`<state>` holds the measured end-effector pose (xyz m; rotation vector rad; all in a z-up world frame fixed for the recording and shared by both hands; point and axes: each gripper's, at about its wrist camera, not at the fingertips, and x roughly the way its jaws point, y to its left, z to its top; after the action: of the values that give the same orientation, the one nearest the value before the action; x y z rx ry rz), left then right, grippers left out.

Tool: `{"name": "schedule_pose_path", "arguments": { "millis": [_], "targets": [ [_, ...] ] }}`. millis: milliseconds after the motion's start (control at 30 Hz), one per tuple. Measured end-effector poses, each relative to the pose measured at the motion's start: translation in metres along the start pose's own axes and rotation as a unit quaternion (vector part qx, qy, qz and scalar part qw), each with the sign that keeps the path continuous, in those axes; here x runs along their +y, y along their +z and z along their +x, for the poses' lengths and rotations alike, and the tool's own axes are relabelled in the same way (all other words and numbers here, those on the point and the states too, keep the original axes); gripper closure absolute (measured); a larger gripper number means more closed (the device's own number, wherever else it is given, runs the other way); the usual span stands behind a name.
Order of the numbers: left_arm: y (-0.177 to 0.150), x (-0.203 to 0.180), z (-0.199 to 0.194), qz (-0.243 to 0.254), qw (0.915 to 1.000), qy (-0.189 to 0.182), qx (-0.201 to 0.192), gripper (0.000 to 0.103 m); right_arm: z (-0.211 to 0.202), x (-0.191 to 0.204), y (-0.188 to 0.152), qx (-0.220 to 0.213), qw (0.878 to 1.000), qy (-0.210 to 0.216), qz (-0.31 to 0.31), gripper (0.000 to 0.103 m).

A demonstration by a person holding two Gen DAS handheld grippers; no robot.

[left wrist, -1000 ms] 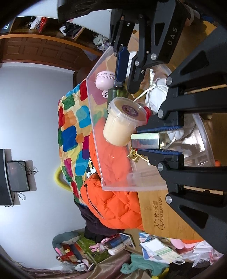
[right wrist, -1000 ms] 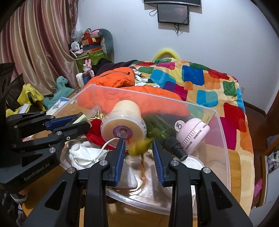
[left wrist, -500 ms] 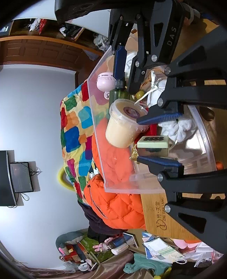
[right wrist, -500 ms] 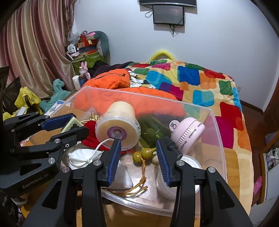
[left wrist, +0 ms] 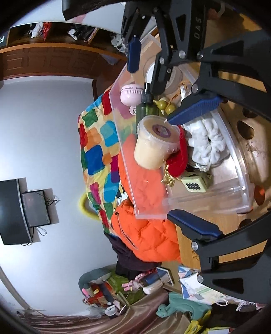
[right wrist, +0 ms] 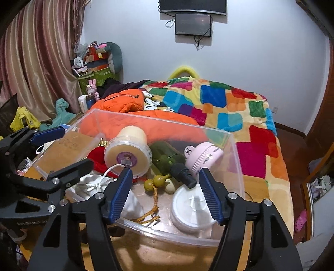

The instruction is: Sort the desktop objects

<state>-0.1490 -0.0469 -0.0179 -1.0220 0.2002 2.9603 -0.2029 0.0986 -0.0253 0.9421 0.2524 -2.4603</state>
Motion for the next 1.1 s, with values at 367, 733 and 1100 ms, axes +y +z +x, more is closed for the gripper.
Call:
{"name": "schedule_pose_path", "arguments": {
  "millis": [367, 733, 1100],
  "targets": [
    [-0.001, 0.005, -0.014, -0.006, 0.9998, 0.013, -0.010, 0.010, -0.019, -0.002, -0.003, -0.009, 1.000, -0.021, -0.003, 0.024],
    [-0.006, 0.008, -0.036, -0.022, 0.9992, 0.021, -0.027, 0.007, -0.039, 0.000, -0.005, -0.010, 1.000, -0.029, -0.002, 0.016],
    [-0.013, 0.002, -0.058, -0.026, 0.9986, 0.019, -0.041, 0.006, -0.062, 0.004, -0.016, -0.012, 0.999, -0.033, 0.002, 0.015]
  ]
}}
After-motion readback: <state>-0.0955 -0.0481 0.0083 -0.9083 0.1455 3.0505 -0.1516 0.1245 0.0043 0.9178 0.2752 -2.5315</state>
